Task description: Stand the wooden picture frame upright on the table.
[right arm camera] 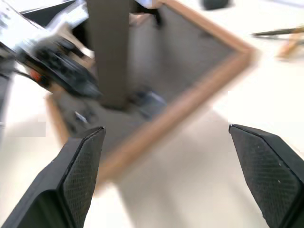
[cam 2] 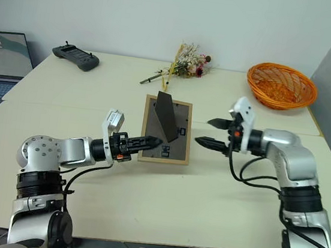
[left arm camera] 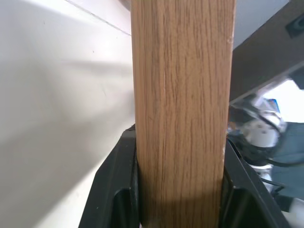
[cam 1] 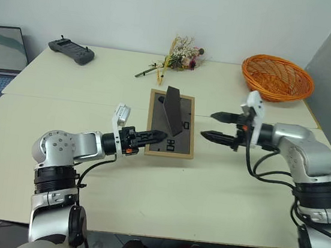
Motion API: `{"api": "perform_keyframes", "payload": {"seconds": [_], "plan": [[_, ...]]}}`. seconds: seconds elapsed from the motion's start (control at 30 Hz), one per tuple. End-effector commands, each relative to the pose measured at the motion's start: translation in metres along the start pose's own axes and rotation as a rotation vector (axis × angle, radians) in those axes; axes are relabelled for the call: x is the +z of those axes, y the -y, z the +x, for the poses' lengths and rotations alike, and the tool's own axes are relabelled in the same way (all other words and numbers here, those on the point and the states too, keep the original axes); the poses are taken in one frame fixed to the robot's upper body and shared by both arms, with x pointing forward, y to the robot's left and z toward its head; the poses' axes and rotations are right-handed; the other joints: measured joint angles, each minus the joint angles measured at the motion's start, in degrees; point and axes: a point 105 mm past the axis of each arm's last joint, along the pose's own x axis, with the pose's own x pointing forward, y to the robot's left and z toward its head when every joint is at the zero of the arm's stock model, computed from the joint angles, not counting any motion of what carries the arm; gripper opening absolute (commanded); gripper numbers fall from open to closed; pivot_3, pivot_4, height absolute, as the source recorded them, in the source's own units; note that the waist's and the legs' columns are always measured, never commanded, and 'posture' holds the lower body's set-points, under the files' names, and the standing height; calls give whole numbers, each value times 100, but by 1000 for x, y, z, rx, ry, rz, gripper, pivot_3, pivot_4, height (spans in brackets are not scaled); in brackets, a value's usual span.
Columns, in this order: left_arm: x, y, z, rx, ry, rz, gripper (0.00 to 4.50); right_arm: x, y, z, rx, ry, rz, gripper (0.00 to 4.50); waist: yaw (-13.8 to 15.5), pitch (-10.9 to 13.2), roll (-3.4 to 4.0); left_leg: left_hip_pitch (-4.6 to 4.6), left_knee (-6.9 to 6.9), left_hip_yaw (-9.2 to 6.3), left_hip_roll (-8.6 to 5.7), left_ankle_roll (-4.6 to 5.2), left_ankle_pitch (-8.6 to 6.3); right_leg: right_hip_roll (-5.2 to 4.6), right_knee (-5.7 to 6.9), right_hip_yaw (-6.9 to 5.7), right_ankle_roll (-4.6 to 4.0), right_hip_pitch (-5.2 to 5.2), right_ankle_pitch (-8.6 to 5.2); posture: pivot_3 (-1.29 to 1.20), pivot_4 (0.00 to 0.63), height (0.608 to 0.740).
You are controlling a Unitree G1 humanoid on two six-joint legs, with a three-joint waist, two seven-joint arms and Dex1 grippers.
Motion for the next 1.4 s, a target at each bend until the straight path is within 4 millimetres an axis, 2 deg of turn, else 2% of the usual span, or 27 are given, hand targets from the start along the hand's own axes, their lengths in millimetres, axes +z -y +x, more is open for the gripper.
{"api": "perform_keyframes", "payload": {"seconds": [0.03,0.1,0.17,0.33,0.43,0.53,0.6,0.73,0.83,0.93,1.1,1.23,1.3,1.4], "plan": [[9,19,-3,-138,1,-74,1276,3,8,-10,-119,35,-569,4437,-18,0,-2,1,0,0,1,-1,0,1,2,0,0,0,0,0,150,740],[9,23,-3,-165,-16,-105,1276,2,6,-8,-159,56,-886,4437,-62,3,-5,3,-1,2,3,-8,5,1,6,1,0,-1,0,0,150,740],[9,25,-3,-181,-25,-137,1276,6,2,-3,-180,105,-1095,4437,-100,3,-5,6,0,3,5,-23,13,1,8,3,1,-1,0,0,150,740],[-8,29,3,-181,-86,-171,1276,17,-13,19,-176,262,-1372,4437,-155,3,-6,9,2,5,6,-36,20,1,7,8,0,-1,0,0,150,740],[-15,37,7,-218,-82,-195,1276,17,-19,36,-171,300,-1469,4437,-151,3,-7,13,2,6,7,-42,24,1,6,14,0,0,0,0,150,740],[-19,36,9,-202,-78,-184,1276,21,-22,46,-187,351,-1518,4437,-148,3,-6,13,2,7,5,-45,25,2,5,14,0,-2,0,0,150,740],[-18,35,9,-198,-59,-186,1276,19,-23,50,-183,353,-1546,4437,-147,3,-6,13,2,7,2,-47,27,2,6,14,0,-1,0,0,150,740],[-21,35,7,-191,-54,-175,1276,2,-18,55,-169,310,-1554,4437,-135,3,-7,15,2,6,-3,-52,30,2,5,14,-1,2,0,0,150,740],[-25,35,6,-190,-59,-172,1276,2,-17,53,-181,329,-1554,4437,-140,3,-7,17,1,6,-3,-53,30,2,3,14,-1,6,0,0,150,740],[-28,36,6,-194,-71,-167,1276,5,-16,52,-179,347,-1553,3989,-145,3,-7,17,1,8,-2,-53,30,3,3,16,-1,6,0,0,150,740],[-29,37,8,-197,-79,-160,1276,7,-7,47,-215,326,-1558,2743,-148,3,-7,23,0,8,-1,-53,30,7,4,17,-1,11,0,0,150,740],[-31,39,8,-195,-89,-150,1276,11,-8,43,-217,357,-1559,1895,-146,3,-7,23,0,8,-1,-53,30,7,2,18,-1,12,0,0,150,740],[-32,39,8,-190,-95,-144,1981,13,-12,41,-211,383,-1557,1410,-146,3,-8,23,0,8,-1,-53,30,7,2,19,-1,12,0,0,150,740],[-31,40,9,-190,-95,-139,2517,15,-16,40,-200,411,-1554,1288,-148,4,-8,24,-1,10,0,-53,30,7,3,21,-1,13,0,0,150,740]]}}
